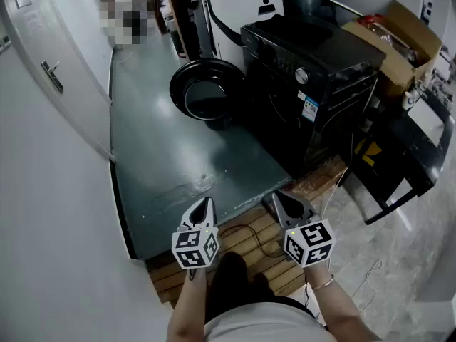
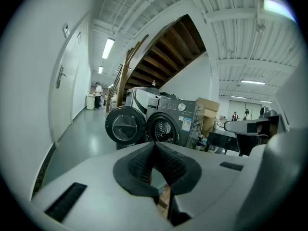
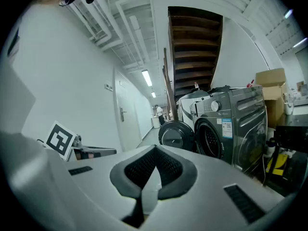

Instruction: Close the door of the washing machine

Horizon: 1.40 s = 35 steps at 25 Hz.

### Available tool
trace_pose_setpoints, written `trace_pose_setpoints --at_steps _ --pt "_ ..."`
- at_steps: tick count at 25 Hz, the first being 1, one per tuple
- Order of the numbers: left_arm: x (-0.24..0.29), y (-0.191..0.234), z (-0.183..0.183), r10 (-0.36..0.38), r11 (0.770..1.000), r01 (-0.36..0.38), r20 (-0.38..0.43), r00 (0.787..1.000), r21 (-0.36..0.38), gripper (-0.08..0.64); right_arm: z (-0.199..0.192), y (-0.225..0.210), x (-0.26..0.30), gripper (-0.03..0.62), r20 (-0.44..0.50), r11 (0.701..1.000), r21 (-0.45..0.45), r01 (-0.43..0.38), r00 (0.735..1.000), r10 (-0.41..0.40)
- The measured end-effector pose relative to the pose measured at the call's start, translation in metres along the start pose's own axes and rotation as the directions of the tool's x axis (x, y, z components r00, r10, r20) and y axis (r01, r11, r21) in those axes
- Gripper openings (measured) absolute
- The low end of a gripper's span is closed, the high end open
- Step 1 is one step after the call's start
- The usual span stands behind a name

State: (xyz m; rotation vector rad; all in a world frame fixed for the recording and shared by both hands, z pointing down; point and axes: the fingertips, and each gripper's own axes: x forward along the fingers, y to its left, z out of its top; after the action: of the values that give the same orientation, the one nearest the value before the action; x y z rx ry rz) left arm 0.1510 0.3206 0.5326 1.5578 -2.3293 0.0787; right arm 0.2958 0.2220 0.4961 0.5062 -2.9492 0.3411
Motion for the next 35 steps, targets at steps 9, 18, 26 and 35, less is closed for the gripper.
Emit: trace_pose_setpoints --at_steps 9,18,26,35 --pt "0.005 -0.001 0.005 0.016 1.000 -0.016 0.015 1.000 0.012 0.021 0.004 -0.007 0.003 0.006 0.025 1.000 0.000 -0.027 0.999 0.027" --pt "0.028 0.034 0.012 0.059 0.998 -0.059 0.013 0.998 -0.003 0.023 -0.013 -0.014 0.039 0.008 -0.033 0.996 0.069 -0.063 0.997 0.065" --pt "0.107 0.097 0.038 0.078 0.997 -0.078 0.017 0.997 -0.007 0.157 -0.007 -0.041 0.131 0.008 -0.061 0.994 0.086 -0.062 0.996 0.068" --pt "0.203 0.186 0.101 0.105 0.993 -0.103 0.045 0.993 -0.051 0.212 0.048 -0.059 0.266 0.008 -0.063 0.995 0.067 -0.071 0.995 0.075"
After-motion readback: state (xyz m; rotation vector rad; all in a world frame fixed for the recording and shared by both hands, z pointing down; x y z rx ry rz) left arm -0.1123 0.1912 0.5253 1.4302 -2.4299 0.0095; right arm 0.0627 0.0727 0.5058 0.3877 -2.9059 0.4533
